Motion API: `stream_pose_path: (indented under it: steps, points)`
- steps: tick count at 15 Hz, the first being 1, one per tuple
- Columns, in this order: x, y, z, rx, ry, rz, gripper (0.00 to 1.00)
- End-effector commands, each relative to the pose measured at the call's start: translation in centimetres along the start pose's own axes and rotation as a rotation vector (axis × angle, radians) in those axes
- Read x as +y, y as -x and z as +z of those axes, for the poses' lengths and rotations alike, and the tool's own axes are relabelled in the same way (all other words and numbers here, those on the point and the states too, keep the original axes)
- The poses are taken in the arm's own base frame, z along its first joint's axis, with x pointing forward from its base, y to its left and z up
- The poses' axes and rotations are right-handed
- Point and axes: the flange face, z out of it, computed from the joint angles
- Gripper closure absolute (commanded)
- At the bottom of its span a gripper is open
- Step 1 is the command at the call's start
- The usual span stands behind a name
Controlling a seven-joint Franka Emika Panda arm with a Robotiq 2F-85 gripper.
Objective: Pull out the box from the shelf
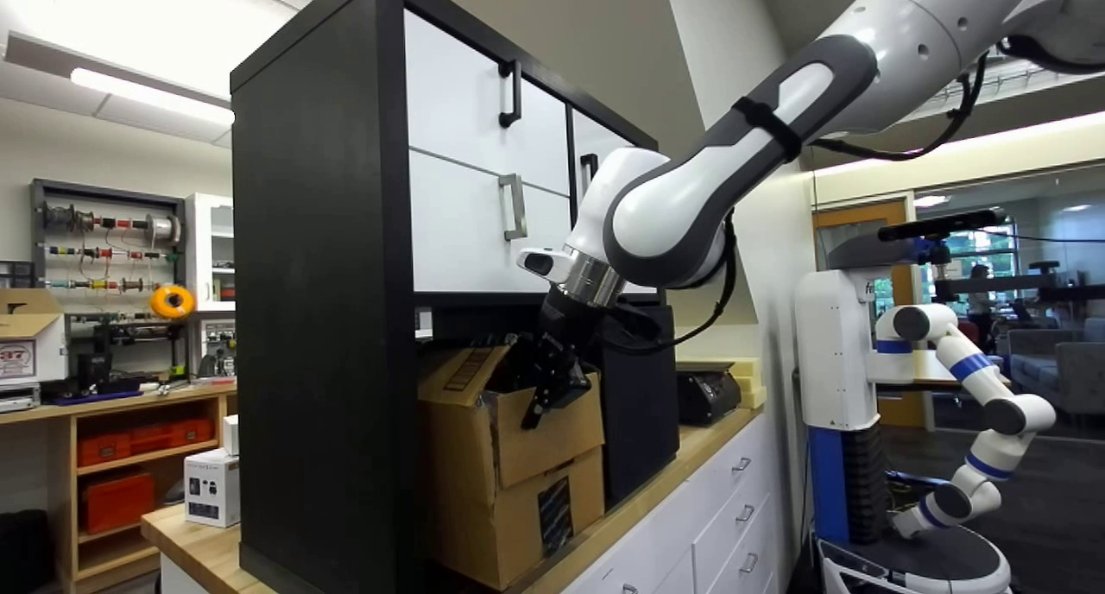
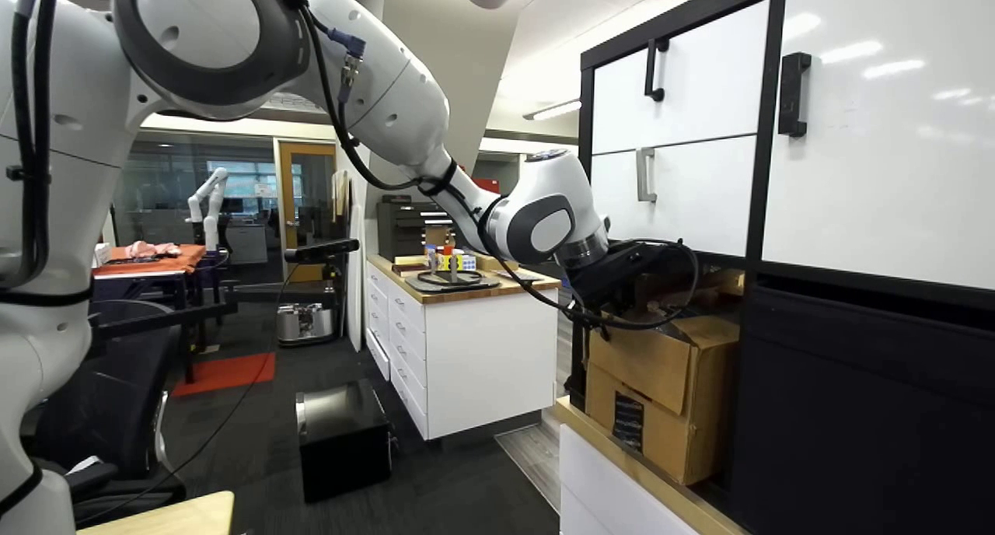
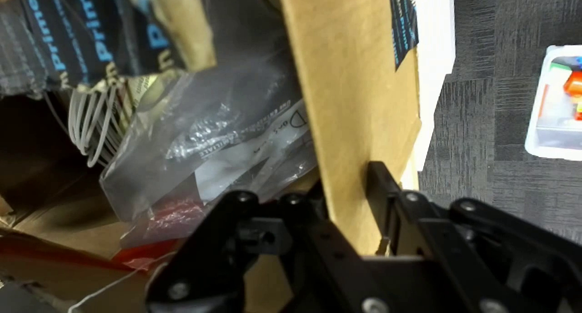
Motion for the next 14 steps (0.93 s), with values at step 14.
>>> stream_pose_path:
  steps: [14]
  points:
    - [-4.7, 4.5, -4.4, 0.045, 0.031, 0.004, 0.95]
